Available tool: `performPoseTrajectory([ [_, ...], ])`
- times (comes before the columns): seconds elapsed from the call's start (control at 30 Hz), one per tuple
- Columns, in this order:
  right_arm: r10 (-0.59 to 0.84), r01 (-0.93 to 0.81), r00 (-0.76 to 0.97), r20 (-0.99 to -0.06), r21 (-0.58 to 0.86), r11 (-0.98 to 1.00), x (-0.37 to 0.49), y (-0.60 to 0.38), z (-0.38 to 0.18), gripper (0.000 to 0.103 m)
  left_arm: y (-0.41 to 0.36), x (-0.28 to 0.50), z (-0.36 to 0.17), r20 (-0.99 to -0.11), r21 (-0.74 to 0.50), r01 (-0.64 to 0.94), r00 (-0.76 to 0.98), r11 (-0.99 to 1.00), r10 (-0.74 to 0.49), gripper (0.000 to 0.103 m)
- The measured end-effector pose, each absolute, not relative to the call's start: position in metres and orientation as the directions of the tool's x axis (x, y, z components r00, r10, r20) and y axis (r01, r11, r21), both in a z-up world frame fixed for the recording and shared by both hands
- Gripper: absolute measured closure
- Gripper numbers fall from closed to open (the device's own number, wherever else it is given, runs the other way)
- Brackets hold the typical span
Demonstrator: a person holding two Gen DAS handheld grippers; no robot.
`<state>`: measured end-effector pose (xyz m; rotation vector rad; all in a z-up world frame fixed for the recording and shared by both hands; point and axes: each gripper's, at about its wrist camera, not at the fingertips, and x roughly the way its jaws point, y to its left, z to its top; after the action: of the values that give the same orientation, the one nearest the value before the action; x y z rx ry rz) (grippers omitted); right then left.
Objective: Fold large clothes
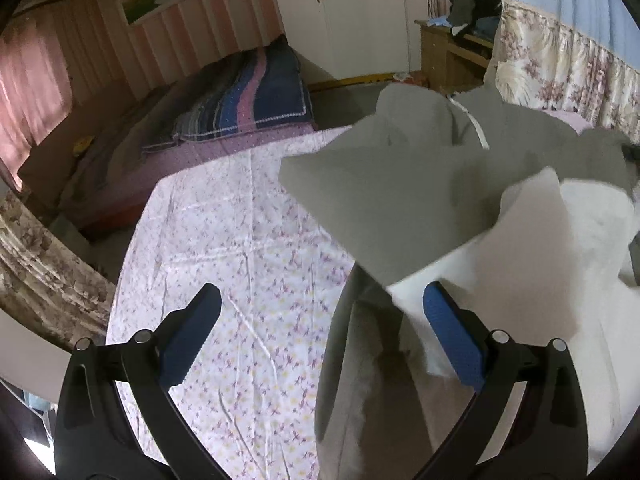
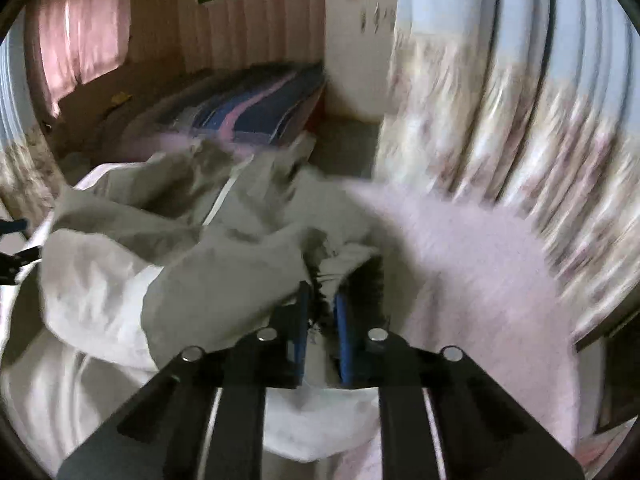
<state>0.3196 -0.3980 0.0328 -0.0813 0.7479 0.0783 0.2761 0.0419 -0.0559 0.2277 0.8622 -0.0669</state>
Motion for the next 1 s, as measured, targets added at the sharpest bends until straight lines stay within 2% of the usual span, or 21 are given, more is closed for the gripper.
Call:
performPoseTrajectory([
  [0.07, -0.123, 0.041, 0.815, -0.566, -0.156, 0.987, 0.306, -0.404, 0.050, 0.092, 0.043, 0.276, -0.059, -0.765, 0.166, 0.146, 0.643, 0.975, 0.034, 0.003],
  [0.1, -0.183, 0.101, 0.820, -0.543, -0.178, 0.979, 0.303, -0.410, 0.052, 0.092, 0.043, 0.276, -0.060, -0.767, 0.163, 0.145, 0.641, 0.976, 0.033, 0.003],
  [0.13, -0.194, 0.131, 0.787, -0.586, -0.149, 0.980, 0.306, -0.422, 0.046, 0.092, 0.043, 0.277, -0.062, -0.770, 0.157, 0.151, 0.637, 0.976, 0.025, 0.003],
  [0.23, -0.084, 0.090, 0.678, -0.730, -0.031, 0.995, 0.317, -0.436, 0.014, 0.091, 0.034, 0.279, -0.070, -0.784, 0.157, 0.181, 0.620, 0.971, 0.011, 0.003],
  [0.3, -0.089, 0.076, 0.658, -0.748, -0.051, 0.996, 0.315, -0.430, 0.001, 0.088, 0.025, 0.280, -0.075, -0.788, 0.162, 0.203, 0.615, 0.966, 0.003, 0.003],
  [0.4, -0.021, 0.009, 0.640, -0.768, -0.020, 1.000, 0.314, -0.412, -0.007, 0.088, 0.010, 0.280, -0.081, -0.796, 0.169, 0.245, 0.606, 0.955, -0.015, 0.003],
  [0.47, -0.017, -0.047, 0.629, -0.778, -0.059, 0.997, 0.316, -0.398, -0.005, 0.086, 0.004, 0.283, -0.086, -0.796, 0.216, 0.238, 0.605, 0.947, 0.029, 0.003],
  [0.5, -0.023, -0.065, 0.632, -0.775, -0.082, 0.994, 0.315, -0.393, -0.001, 0.079, 0.004, 0.284, -0.088, -0.794, 0.232, 0.228, 0.606, 0.946, 0.049, 0.003],
  [0.6, 0.041, -0.073, 0.691, -0.722, -0.014, 0.997, 0.300, -0.404, 0.027, 0.038, 0.012, 0.278, -0.081, -0.783, 0.219, 0.203, 0.620, 0.955, 0.048, 0.003],
  [0.77, 0.102, -0.067, 0.796, -0.596, 0.081, 0.994, 0.243, -0.417, 0.064, 0.027, 0.030, 0.248, -0.050, -0.716, 0.191, 0.148, 0.698, 0.970, 0.034, 0.003],
  [0.83, 0.088, -0.061, 0.817, -0.570, 0.066, 0.996, 0.226, -0.415, 0.069, 0.018, 0.038, 0.232, -0.039, -0.695, 0.141, 0.122, 0.719, 0.982, 0.011, 0.003],
  [0.87, 0.077, -0.057, 0.834, -0.547, 0.054, 0.997, 0.216, -0.413, 0.071, 0.017, 0.040, 0.228, -0.038, -0.690, 0.128, 0.113, 0.724, 0.985, 0.007, 0.003],
  [0.93, 0.039, -0.032, 0.877, -0.478, 0.023, 0.999, 0.189, -0.409, 0.076, 0.002, 0.045, 0.207, -0.033, -0.670, 0.090, 0.088, 0.742, 0.992, -0.005, 0.003],
  [1.0, 0.021, -0.022, 0.891, -0.454, 0.003, 1.000, 0.167, -0.408, 0.079, 0.002, 0.047, 0.187, -0.032, -0.657, 0.065, 0.079, 0.754, 0.995, -0.017, 0.003],
])
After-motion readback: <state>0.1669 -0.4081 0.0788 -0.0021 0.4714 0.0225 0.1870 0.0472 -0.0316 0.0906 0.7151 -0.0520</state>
